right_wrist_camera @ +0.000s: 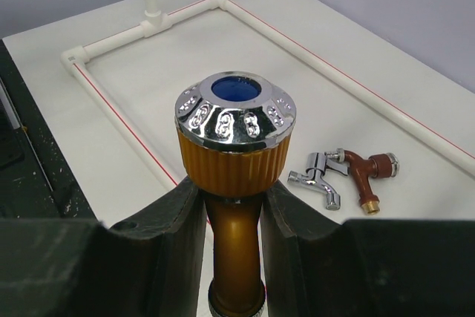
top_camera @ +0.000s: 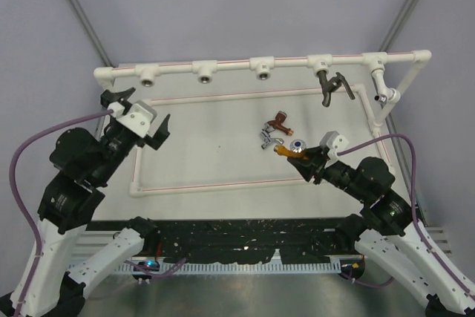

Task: Install the water faucets

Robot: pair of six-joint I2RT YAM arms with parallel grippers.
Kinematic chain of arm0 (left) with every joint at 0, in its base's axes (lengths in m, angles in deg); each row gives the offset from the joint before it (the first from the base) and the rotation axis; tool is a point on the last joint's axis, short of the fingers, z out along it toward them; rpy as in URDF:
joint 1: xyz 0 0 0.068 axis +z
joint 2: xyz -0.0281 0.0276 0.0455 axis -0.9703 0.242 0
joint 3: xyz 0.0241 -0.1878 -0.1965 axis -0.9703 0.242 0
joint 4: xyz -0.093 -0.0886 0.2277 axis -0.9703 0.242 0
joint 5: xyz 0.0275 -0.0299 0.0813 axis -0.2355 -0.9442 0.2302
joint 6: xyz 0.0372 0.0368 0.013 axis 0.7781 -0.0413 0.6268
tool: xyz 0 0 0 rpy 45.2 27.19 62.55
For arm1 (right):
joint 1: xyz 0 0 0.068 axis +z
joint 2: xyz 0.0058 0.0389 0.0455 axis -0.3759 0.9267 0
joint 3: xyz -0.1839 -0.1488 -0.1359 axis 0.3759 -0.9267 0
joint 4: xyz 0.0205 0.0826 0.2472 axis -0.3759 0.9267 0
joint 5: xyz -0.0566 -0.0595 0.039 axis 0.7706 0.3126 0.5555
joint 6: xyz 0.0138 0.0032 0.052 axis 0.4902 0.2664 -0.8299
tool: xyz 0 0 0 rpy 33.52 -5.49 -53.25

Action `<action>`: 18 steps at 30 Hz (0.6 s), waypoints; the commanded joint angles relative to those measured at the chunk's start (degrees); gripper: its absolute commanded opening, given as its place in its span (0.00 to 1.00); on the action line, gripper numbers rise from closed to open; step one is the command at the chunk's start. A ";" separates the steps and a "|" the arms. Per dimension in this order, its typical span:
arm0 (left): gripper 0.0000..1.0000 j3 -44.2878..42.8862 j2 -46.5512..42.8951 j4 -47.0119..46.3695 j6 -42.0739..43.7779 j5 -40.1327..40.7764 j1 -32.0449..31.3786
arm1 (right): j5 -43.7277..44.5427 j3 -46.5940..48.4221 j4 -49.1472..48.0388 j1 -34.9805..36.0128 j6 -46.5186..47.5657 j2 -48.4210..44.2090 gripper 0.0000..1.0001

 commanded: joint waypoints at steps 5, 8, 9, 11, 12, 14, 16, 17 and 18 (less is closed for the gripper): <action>1.00 -8.91 17.03 -3.05 27.21 -6.07 2.29 | -1.98 3.34 -1.17 0.03 0.81 -0.85 0.05; 0.99 -12.60 22.56 -2.70 29.15 -10.99 5.27 | -2.24 2.99 -1.60 0.03 0.54 -1.29 0.05; 0.97 -13.74 24.24 -2.44 29.68 -11.88 5.98 | -2.24 2.81 -1.61 0.03 0.28 -1.38 0.05; 0.94 -15.32 27.58 -2.44 30.47 -12.41 6.60 | -2.50 2.81 -1.69 0.03 0.37 -1.29 0.05; 0.92 -16.12 28.90 -1.92 31.00 -12.41 6.69 | -2.68 2.90 -1.61 0.03 0.37 -1.20 0.05; 0.88 -17.00 31.01 -2.00 31.27 -12.06 7.04 | -2.85 3.07 -1.61 -0.06 0.54 -1.20 0.05; 0.83 -17.09 32.60 -2.87 31.18 -11.36 7.30 | -2.86 2.99 -1.78 0.03 0.63 -0.94 0.05; 0.79 -17.09 33.39 -3.23 31.09 -10.92 7.39 | -3.03 2.90 -1.96 0.03 0.72 -0.76 0.05; 0.76 -17.18 33.92 -3.58 31.09 -10.31 7.48 | -3.03 2.81 -1.96 -0.06 0.63 -0.85 0.05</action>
